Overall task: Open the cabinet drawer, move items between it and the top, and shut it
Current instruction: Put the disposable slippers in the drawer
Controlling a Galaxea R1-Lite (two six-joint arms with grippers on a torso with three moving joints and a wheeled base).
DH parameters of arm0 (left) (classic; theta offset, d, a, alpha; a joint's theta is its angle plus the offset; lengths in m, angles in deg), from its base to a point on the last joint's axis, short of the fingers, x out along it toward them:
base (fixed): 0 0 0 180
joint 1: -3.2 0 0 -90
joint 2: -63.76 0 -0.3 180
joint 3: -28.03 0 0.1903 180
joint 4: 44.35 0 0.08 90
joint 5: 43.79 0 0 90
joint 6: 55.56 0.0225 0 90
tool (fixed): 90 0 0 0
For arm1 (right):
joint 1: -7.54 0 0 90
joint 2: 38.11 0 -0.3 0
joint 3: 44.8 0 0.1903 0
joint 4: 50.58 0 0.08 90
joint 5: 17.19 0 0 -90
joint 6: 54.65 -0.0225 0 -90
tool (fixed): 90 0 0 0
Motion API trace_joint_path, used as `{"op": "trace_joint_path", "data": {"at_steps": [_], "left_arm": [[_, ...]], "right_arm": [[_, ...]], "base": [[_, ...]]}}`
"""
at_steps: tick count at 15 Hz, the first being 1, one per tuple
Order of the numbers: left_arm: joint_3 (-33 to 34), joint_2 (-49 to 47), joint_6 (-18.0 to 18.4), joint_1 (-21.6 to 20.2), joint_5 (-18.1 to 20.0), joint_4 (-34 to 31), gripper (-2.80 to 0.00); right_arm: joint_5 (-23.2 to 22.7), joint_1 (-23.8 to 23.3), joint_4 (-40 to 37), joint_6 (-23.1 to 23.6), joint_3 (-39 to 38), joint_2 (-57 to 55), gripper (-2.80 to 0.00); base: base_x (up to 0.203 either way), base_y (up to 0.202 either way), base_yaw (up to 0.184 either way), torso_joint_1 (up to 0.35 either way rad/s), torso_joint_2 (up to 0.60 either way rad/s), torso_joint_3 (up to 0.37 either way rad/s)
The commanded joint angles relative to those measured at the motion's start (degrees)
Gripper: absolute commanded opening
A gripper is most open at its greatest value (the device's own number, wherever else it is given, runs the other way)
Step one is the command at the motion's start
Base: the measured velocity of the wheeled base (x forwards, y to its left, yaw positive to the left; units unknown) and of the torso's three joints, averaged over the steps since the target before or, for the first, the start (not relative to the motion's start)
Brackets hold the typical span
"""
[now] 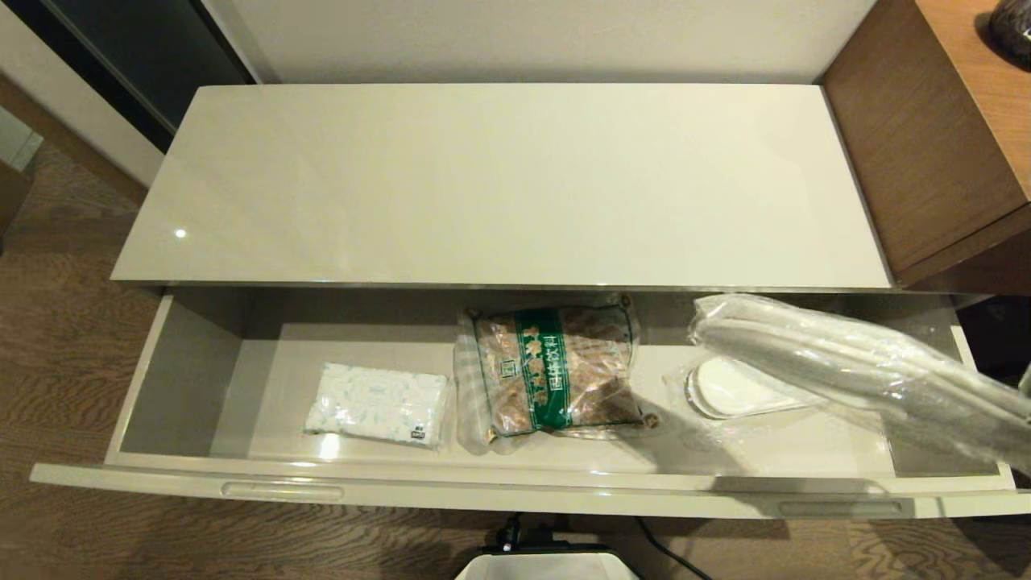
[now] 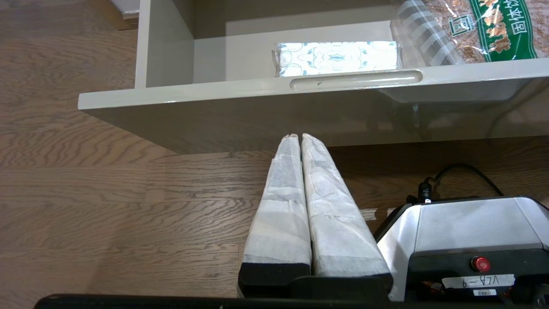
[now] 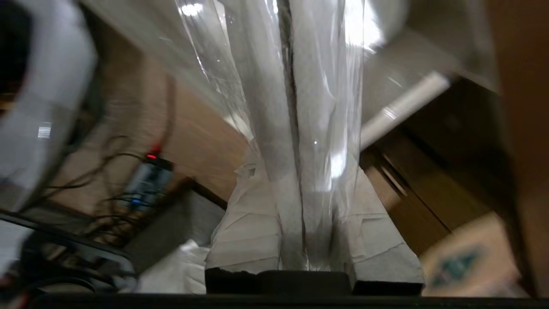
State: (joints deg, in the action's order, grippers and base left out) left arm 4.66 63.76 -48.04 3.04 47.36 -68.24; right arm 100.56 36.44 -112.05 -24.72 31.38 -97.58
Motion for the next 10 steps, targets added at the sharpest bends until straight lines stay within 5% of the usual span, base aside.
{"op": "trace_joint_path", "data": {"at_steps": [1, 4, 10], "left_arm": [[0.0, -0.1, 0.0, 0.0, 0.0, 0.0, -2.80], [0.0, -0.1, 0.1, 0.0, 0.1, 0.0, -2.80], [0.0, -0.1, 0.1, 0.0, 0.1, 0.0, -2.80]], "right_arm": [[-4.4, 0.1, 3.9, 0.7, -5.0, -3.0, -2.80], [-8.0, 1.2, 6.8, 2.0, -5.7, -9.2, -2.80], [-8.8, 2.0, 24.8, 2.6, -3.9, -25.1, -2.80]], "base": [[0.000, 0.000, 0.000, 0.000, 0.00, 0.000], [0.000, 0.000, 0.000, 0.000, 0.00, 0.000], [0.000, 0.000, 0.000, 0.000, 0.00, 0.000]]}}
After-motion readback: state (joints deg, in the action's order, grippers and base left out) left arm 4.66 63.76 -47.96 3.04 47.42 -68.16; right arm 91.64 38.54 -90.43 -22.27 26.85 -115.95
